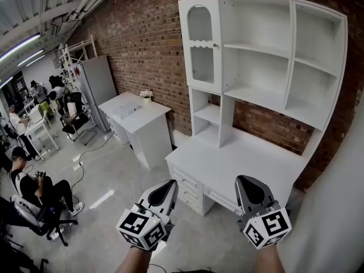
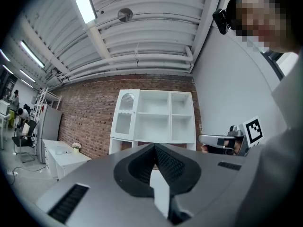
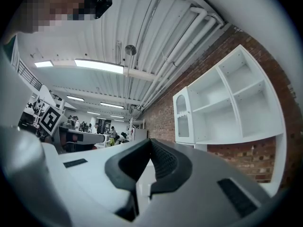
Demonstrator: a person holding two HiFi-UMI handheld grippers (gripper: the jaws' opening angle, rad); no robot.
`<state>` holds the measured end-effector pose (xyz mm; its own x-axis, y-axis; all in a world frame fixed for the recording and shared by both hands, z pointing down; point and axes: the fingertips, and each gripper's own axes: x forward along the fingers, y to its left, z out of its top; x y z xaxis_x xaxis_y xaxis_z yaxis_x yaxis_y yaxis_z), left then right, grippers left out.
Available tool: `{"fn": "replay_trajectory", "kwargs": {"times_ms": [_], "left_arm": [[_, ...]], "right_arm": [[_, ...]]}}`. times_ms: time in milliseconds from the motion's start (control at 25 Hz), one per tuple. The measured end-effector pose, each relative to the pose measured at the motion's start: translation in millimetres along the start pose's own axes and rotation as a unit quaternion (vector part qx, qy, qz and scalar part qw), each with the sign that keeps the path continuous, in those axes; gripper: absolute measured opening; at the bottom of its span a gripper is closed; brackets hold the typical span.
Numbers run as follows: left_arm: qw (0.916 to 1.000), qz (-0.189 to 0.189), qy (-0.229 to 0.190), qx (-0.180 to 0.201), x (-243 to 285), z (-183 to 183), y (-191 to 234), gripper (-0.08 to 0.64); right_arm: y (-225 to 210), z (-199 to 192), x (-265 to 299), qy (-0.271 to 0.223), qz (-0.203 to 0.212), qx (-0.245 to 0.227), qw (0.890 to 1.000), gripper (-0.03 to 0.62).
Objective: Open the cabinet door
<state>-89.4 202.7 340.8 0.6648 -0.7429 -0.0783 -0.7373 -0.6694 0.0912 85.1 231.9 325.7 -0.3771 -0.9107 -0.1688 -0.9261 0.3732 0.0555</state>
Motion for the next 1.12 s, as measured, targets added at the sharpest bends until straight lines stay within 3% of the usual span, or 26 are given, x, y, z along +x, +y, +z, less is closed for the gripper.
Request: {"fn": "replay_trajectory", "kwargs": {"times_ms": [680, 1120], "left_arm": [[0.9997, 0.018, 0.019, 0.003, 52, -17, -3, 0.005], [0.9997, 0.008, 0.023, -0.001, 94, -32, 37, 0.005]], "right_arm": [[-57, -18, 3, 0.008, -0.015, 0.014, 1.000, 0.003], [-71, -33, 62, 0.023, -0.020, -0.010, 0.999, 0.003]]}}
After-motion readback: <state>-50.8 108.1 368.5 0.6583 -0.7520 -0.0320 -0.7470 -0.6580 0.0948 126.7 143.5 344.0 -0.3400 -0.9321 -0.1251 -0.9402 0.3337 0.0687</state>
